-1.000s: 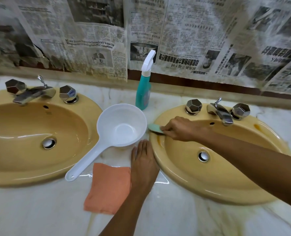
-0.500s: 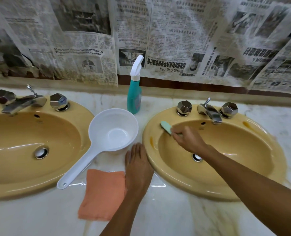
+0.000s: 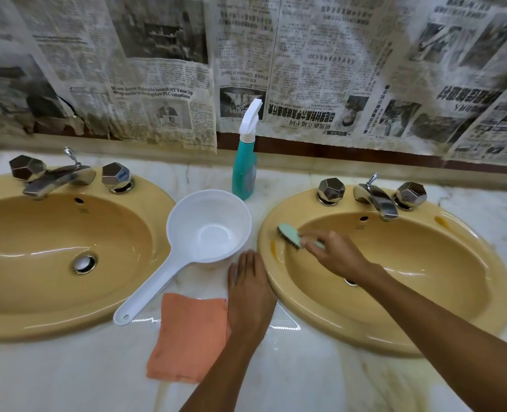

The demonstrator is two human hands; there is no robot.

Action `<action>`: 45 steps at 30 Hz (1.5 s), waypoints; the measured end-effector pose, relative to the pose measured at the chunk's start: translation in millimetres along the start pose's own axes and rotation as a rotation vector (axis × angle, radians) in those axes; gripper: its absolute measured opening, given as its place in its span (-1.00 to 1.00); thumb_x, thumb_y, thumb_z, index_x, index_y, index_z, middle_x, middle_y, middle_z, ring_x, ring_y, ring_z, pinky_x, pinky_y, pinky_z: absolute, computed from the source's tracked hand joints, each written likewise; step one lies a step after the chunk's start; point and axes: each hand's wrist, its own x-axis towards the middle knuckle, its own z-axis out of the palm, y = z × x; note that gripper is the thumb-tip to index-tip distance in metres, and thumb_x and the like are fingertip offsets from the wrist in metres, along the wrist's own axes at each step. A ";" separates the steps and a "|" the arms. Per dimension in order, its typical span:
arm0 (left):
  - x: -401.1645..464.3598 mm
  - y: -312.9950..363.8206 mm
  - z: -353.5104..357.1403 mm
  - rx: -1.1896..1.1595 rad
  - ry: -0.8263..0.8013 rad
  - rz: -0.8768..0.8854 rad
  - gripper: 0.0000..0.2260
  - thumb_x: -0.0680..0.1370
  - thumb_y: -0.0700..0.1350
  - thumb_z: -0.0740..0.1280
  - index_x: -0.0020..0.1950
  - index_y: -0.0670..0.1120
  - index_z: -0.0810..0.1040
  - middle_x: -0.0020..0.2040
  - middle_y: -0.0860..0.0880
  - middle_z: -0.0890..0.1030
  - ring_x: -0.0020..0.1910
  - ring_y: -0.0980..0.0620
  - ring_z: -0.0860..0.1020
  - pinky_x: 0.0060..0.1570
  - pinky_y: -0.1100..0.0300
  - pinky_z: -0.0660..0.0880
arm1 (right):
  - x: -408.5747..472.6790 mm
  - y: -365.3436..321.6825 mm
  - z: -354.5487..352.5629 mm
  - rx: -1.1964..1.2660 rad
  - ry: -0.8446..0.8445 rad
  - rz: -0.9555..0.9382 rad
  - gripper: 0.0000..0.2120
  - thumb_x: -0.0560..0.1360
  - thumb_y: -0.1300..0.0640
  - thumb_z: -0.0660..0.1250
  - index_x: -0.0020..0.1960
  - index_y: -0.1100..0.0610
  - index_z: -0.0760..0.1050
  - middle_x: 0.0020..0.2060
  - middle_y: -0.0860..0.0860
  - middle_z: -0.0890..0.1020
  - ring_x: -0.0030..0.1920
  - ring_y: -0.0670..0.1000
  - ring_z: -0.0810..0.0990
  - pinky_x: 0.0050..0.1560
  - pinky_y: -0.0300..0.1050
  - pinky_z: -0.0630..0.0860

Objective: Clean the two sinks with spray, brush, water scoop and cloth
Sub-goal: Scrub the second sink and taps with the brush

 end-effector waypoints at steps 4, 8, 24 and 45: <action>0.1 0.1 -1.1 0.007 -0.017 0.003 -0.55 0.45 -0.21 0.02 0.26 -0.22 0.51 0.18 -0.17 0.58 0.20 -0.14 0.56 0.28 -0.07 0.45 | 29.1 -9.4 -25.3 -0.340 -0.132 0.081 -0.69 0.60 -0.11 0.22 0.26 0.04 0.42 0.00 0.05 0.56 -0.08 0.07 0.49 -0.15 -0.03 0.41; 1.1 -0.8 -0.4 0.025 -0.034 0.001 -0.53 0.44 -0.23 0.01 0.28 -0.22 0.50 0.19 -0.17 0.58 0.20 -0.14 0.55 0.29 -0.07 0.44 | 61.2 -29.6 -52.8 -0.722 -0.144 -0.002 -0.78 0.60 -0.03 0.25 0.12 0.08 0.53 -0.03 0.06 0.61 -0.03 0.08 0.54 -0.03 -0.01 0.34; 2.9 0.9 -4.1 0.035 -0.061 0.003 -0.51 0.39 -0.21 0.06 0.27 -0.21 0.51 0.21 -0.16 0.59 0.24 -0.10 0.54 0.28 -0.05 0.46 | 151.5 -109.7 -37.0 -0.789 -0.546 -0.141 -0.72 0.52 0.03 0.38 0.07 0.10 0.32 -0.02 0.02 0.49 -0.06 0.06 0.47 -0.14 -0.09 0.40; 1.5 -0.1 -2.6 0.040 -0.073 -0.003 -0.50 0.41 -0.19 0.04 0.29 -0.22 0.51 0.24 -0.18 0.59 0.27 -0.12 0.54 0.32 -0.08 0.44 | 122.2 -62.7 -53.5 -0.855 -0.344 -0.341 -0.80 0.55 0.07 0.28 -0.24 0.05 0.52 -0.34 -0.07 0.54 -0.18 0.03 0.51 0.03 -0.06 0.21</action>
